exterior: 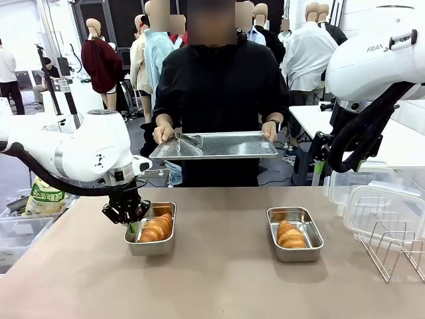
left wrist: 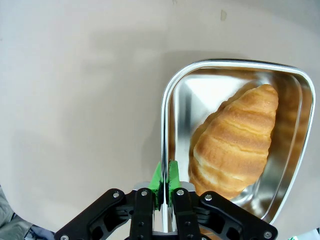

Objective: Place the bread in airtight containers.
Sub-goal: Once an object is inside an Airtight Container , place the container in the center of the table.

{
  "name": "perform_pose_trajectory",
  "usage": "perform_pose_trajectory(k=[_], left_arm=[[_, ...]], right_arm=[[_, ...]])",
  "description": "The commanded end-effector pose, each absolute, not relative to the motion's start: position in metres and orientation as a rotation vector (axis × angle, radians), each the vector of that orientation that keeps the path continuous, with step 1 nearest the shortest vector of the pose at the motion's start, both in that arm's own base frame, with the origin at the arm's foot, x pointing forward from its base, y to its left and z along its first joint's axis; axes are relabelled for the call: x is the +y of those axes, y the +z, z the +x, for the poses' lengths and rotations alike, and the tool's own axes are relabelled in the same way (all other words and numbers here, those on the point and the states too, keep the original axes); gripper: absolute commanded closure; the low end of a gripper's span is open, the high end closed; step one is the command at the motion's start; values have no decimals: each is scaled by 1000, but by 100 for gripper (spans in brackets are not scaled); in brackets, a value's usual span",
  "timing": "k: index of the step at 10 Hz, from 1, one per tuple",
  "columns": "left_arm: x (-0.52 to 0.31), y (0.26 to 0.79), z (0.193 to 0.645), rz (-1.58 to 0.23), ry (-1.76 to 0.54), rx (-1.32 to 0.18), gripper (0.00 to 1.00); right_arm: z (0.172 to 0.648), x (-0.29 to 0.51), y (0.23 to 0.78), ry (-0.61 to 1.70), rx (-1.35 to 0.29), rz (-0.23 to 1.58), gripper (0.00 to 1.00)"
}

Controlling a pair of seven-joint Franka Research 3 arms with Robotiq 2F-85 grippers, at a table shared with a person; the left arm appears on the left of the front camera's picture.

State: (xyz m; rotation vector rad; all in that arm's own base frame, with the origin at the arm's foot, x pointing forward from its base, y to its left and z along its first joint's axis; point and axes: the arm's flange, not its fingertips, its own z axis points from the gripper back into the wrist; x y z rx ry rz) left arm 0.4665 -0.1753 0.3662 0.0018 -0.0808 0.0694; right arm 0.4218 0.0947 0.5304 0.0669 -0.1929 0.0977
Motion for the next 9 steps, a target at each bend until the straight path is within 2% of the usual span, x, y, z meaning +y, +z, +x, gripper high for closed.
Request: perform_pose_trajectory(k=[1, 7, 8, 9], left_arm=[[-174, 362, 475, -8, 75, -98, 100], [-170, 348, 485, 8, 81, -90, 100], [-171, 347, 485, 3, 77, -81, 92], [-170, 348, 485, 5, 76, -75, 73]], right_arm=[[421, 95, 531, 97, -195, 63, 0], [421, 95, 531, 97, -195, 63, 0], [421, 95, 531, 97, -195, 63, 0], [421, 95, 531, 97, -195, 63, 0]])
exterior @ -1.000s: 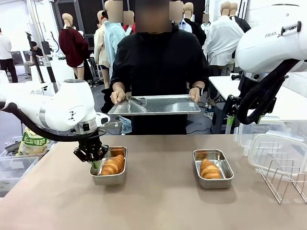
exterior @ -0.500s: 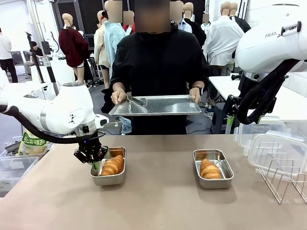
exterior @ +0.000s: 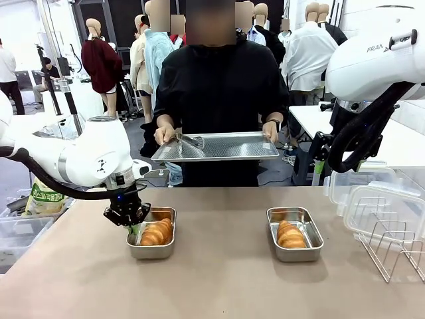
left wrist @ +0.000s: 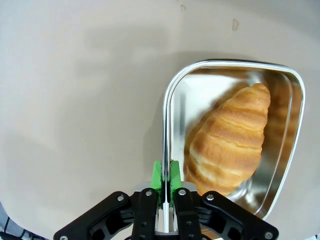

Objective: Place the bread in airtight containers.
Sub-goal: Once an object is inside an Airtight Container , place the container in the center of the table.

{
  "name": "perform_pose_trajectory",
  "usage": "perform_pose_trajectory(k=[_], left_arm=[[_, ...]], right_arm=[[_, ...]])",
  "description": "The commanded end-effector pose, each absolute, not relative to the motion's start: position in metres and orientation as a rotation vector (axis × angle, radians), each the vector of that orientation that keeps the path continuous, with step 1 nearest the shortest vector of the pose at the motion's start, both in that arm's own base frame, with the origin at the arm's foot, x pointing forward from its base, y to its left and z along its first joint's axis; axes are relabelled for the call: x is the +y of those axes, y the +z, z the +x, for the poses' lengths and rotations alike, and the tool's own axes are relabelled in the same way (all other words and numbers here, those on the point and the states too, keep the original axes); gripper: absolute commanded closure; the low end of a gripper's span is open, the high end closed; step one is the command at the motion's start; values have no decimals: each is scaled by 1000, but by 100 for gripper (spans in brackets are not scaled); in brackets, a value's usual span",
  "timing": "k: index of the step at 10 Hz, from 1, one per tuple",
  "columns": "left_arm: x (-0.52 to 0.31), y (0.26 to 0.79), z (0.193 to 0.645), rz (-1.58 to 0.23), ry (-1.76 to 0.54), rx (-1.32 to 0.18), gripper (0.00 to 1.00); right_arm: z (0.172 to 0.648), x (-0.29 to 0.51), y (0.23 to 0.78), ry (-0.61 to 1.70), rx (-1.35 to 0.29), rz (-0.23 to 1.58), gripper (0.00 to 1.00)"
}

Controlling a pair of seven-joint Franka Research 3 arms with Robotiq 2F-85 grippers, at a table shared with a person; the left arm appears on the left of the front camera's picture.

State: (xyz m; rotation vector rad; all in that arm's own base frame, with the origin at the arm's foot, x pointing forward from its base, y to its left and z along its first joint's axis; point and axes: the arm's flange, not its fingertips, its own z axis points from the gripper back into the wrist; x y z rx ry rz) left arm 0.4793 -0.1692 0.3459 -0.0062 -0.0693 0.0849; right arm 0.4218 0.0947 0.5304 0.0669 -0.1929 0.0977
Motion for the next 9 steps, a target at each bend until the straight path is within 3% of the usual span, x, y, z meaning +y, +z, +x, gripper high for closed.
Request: perform_pose_trajectory(k=[1, 4, 9], left_arm=[[-170, 348, 486, 9, 76, -81, 54], [-169, 353, 483, 23, 89, -90, 0], [-170, 370, 478, 13, 76, -101, 0]], right_arm=[[421, 95, 531, 97, -195, 63, 0], [421, 95, 531, 97, -195, 63, 0], [421, 95, 531, 97, -195, 63, 0]])
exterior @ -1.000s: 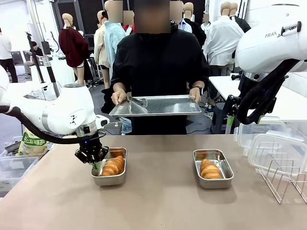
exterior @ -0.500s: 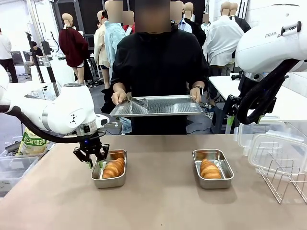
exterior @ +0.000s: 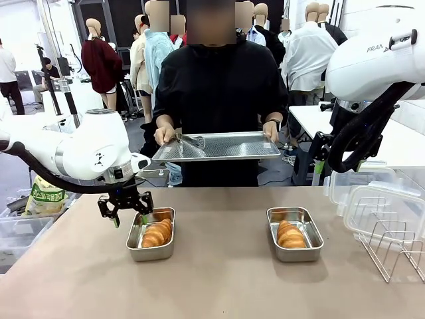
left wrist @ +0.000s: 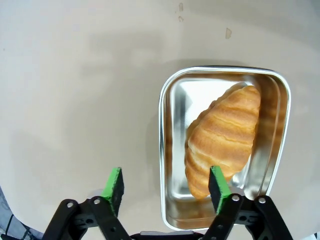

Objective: Place the bread in airtight containers.
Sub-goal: Once an object is inside an Airtight Container , place the container in the center of the table.

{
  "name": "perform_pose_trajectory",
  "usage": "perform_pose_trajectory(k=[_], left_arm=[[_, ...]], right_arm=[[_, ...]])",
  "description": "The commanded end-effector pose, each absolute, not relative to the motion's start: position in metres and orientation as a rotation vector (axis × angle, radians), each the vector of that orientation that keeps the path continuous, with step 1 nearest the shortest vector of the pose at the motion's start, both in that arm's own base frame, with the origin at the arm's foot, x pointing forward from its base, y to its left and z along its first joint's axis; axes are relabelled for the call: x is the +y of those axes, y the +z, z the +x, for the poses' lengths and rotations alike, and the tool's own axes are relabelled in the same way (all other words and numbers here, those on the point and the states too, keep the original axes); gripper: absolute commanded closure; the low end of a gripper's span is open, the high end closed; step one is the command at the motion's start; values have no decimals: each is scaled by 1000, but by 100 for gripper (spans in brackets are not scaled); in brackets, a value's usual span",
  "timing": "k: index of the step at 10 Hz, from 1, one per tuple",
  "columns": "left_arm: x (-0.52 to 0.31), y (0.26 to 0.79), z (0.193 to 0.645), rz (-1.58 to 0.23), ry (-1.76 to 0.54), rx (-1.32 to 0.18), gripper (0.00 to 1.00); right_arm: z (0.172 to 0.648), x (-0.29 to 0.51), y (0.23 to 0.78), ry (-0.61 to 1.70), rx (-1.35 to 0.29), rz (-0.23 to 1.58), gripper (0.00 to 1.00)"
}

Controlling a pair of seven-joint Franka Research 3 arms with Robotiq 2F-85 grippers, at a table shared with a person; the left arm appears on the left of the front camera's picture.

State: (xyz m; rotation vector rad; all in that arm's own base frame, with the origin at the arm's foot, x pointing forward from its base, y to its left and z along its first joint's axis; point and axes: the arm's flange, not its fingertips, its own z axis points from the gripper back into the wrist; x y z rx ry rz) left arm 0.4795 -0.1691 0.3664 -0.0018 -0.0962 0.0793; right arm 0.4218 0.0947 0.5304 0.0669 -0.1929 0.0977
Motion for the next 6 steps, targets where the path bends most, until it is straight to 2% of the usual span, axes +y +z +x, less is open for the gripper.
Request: perform_pose_trajectory(k=[1, 6], left_arm=[[-170, 371, 477, 10, 78, -104, 0], [-169, 370, 479, -3, 79, -104, 0]], right_arm=[[421, 95, 531, 97, -195, 63, 0], [421, 95, 531, 97, -195, 63, 0]])
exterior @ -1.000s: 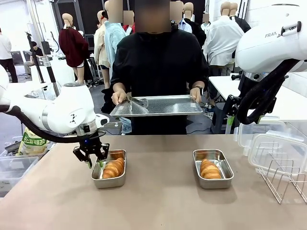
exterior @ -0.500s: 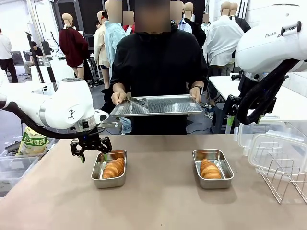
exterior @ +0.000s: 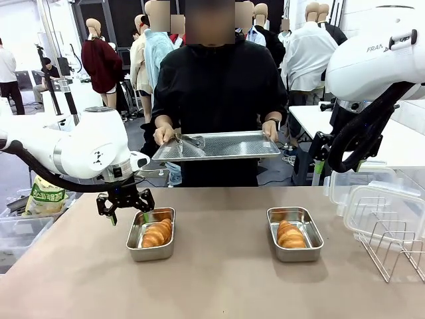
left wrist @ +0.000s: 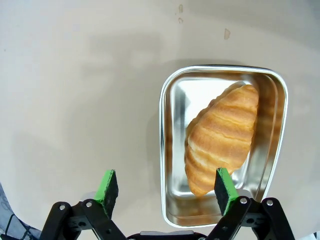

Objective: Place the bread in airtight containers.
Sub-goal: Once an object is inside an Airtight Container , place the container in the center of the table, then pick up one Airtight Container lid and hand it to the human.

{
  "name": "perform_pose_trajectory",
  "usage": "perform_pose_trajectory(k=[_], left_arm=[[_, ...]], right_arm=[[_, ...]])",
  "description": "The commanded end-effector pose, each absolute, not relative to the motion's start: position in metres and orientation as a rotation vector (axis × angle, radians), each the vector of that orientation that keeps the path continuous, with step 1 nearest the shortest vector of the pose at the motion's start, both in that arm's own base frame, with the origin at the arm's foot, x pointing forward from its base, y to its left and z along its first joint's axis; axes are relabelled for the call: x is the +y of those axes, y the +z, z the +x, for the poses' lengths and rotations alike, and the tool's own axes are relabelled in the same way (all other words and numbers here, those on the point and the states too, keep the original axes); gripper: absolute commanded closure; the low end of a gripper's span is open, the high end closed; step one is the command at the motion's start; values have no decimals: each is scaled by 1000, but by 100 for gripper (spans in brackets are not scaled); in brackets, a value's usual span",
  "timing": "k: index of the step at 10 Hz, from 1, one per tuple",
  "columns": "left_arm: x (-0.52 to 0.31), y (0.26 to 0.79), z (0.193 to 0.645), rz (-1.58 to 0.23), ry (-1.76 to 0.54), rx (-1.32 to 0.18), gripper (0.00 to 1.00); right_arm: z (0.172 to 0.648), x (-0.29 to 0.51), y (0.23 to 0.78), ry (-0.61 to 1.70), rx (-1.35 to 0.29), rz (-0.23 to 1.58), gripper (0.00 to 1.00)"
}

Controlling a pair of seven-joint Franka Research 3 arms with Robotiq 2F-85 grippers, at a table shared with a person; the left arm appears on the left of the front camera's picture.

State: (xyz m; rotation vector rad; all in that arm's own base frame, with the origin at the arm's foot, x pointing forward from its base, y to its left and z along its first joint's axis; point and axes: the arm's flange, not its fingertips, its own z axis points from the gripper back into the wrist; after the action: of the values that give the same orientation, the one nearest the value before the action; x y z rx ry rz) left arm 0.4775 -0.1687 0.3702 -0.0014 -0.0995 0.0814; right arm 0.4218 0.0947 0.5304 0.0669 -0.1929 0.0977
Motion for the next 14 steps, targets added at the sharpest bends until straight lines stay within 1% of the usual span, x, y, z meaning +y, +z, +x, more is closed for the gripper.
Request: perform_pose_trajectory(k=[1, 12, 13, 14], left_arm=[[-169, 370, 479, -3, 79, -104, 0], [-169, 370, 478, -1, 81, -99, 0], [-170, 394, 472, 16, 63, -113, 0], [-169, 424, 467, 32, 43, -161, 0]], right_arm=[[421, 95, 531, 97, -195, 63, 0], [421, 95, 531, 97, -195, 63, 0], [421, 95, 531, 97, -195, 63, 0], [421, 95, 531, 97, -195, 63, 0]])
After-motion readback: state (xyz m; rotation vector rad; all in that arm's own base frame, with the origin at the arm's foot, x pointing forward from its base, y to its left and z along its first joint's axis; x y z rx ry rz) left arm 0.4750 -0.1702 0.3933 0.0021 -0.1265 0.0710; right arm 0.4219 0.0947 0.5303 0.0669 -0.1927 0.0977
